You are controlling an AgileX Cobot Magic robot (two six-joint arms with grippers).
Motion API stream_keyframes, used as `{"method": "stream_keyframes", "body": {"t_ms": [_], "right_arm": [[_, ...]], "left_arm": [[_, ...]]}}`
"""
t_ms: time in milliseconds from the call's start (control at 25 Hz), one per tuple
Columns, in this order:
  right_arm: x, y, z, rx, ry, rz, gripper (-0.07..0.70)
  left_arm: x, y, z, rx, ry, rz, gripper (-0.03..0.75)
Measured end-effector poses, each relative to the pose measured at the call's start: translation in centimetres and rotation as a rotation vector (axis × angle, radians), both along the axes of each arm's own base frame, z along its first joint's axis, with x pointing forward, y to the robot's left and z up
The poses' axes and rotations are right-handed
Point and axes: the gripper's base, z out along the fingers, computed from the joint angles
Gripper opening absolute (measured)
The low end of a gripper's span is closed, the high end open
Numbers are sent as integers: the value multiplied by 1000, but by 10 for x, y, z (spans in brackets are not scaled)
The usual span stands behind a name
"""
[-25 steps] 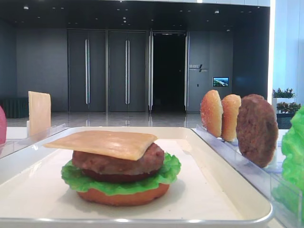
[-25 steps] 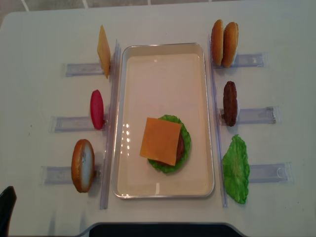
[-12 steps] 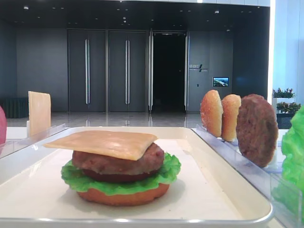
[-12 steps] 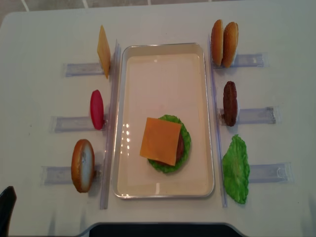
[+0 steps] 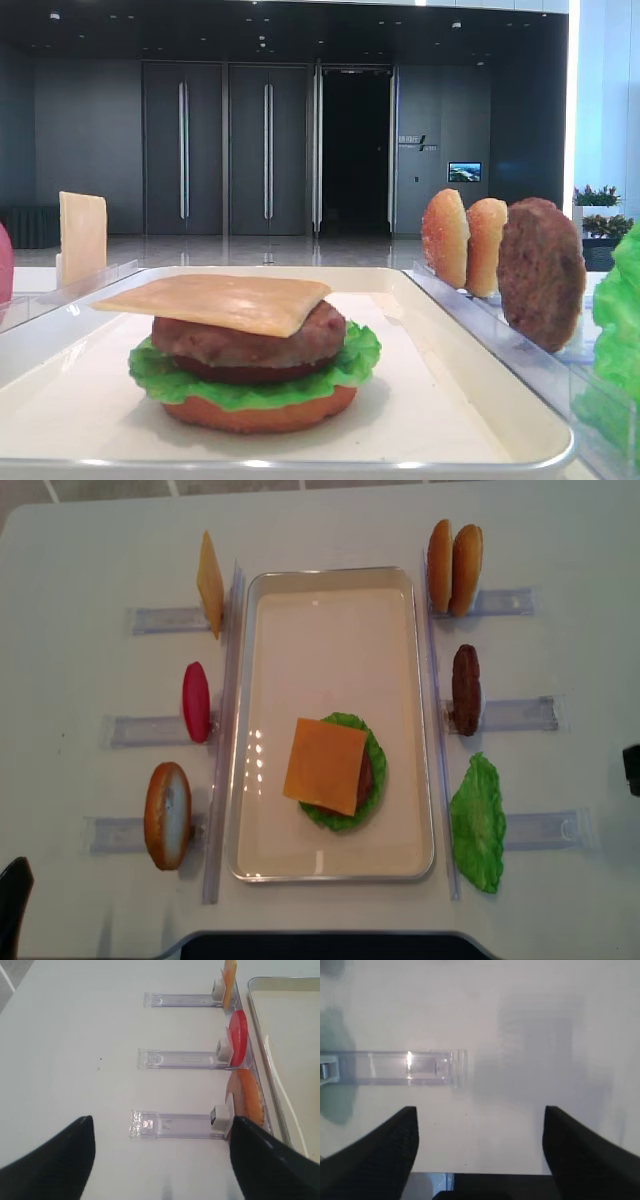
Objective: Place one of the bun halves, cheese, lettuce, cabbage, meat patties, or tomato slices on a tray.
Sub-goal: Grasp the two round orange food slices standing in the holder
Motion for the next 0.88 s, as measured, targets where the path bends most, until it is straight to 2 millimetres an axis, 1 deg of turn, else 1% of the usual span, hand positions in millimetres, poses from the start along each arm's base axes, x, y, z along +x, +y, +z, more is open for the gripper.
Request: {"method": "stream_keyframes", "body": {"t_ms": [200, 400, 520, 680, 800, 880], "right_arm": [[54, 3, 22, 6, 19, 15, 523], [103, 8, 48, 42, -40, 13, 523], [130, 10, 59, 51, -69, 13, 523], [165, 11, 67, 61, -106, -10, 523], [190, 12, 67, 62, -122, -12, 523], [206, 13, 63, 67, -122, -19, 523]], "left_arm": [[0, 0, 0, 0, 0, 0, 643], [0, 0, 0, 0, 0, 0, 643], [0, 0, 0, 0, 0, 0, 643], [0, 0, 0, 0, 0, 0, 643], [0, 0, 0, 0, 0, 0, 643], [0, 0, 0, 0, 0, 0, 643]]}}
